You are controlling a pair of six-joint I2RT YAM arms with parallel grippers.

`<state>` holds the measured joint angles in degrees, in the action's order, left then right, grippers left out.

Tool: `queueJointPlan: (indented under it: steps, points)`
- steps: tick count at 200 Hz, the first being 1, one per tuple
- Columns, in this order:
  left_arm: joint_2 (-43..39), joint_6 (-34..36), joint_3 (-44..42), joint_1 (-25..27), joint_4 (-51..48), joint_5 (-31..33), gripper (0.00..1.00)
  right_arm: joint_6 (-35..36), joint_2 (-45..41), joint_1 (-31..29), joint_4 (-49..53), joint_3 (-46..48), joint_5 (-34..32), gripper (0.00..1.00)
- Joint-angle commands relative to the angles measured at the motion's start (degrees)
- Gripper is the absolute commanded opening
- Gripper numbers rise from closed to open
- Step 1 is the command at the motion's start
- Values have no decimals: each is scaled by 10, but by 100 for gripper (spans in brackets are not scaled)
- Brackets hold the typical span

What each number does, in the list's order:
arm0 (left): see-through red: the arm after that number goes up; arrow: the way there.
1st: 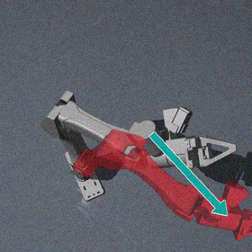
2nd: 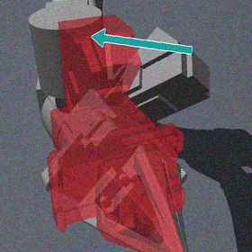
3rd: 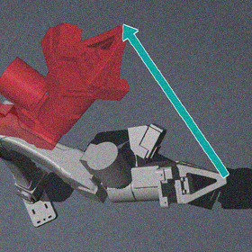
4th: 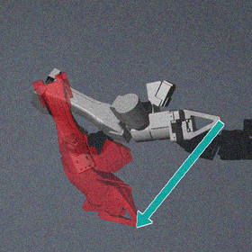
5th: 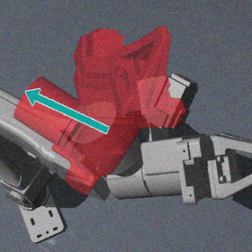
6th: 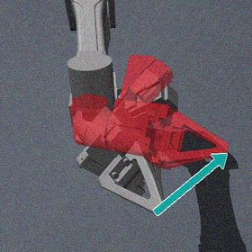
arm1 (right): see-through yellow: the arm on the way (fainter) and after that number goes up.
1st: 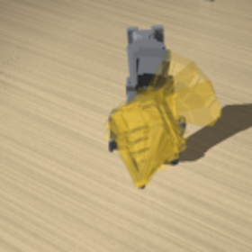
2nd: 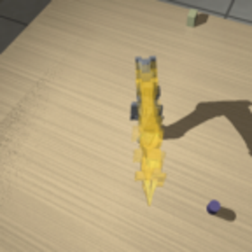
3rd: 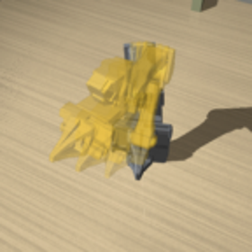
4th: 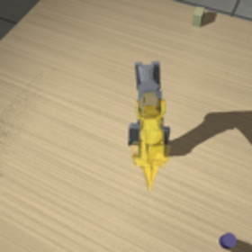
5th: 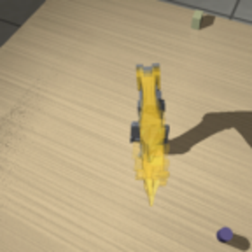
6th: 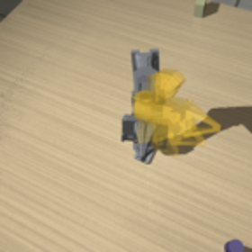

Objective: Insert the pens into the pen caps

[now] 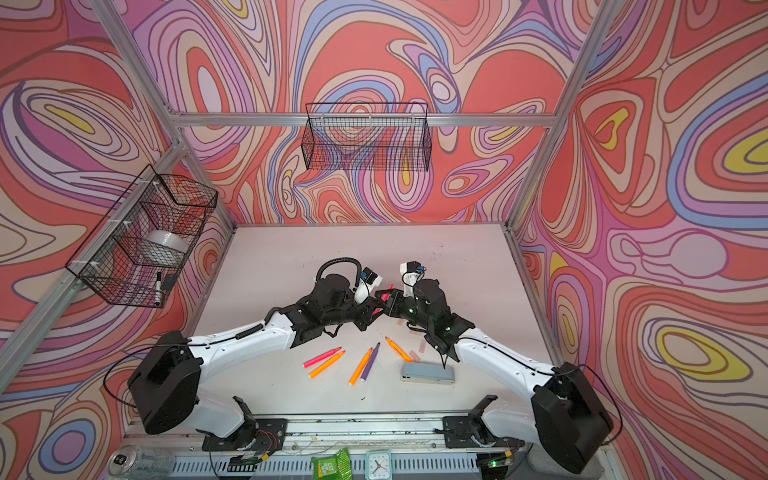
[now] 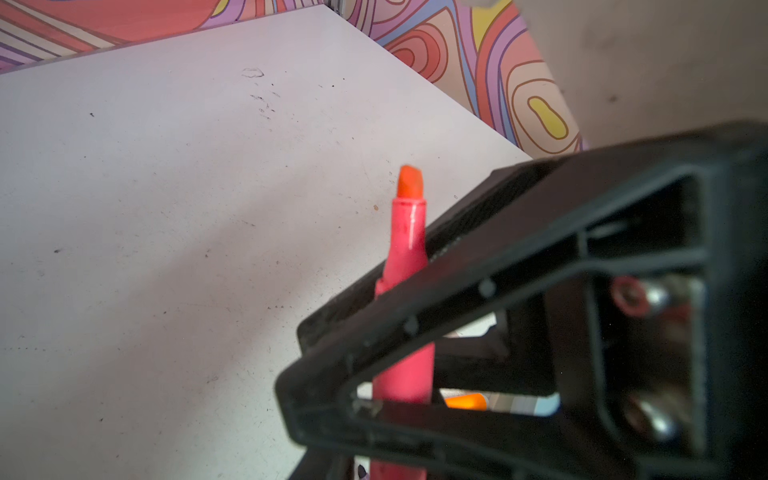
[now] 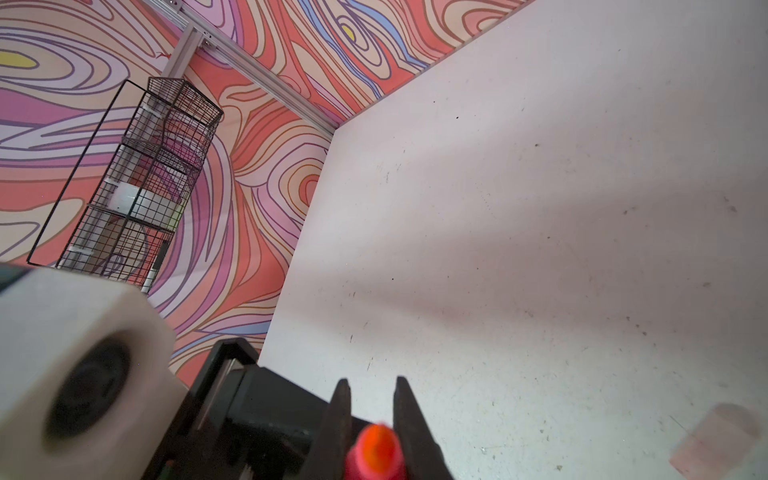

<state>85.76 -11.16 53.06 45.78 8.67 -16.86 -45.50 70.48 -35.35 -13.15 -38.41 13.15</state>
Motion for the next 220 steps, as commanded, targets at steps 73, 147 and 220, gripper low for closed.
queueJointPlan:
  steps: [73,147,220]
  points:
    - [-23,-28,-30,0,44,102,0,3,11,-16,9,-6,-4,37]
    - [-108,-67,-73,0,22,333,0,30,-39,-16,119,-21,-124,63]
    - [-123,-59,-94,-7,27,384,0,-21,48,-16,315,-100,-274,41]
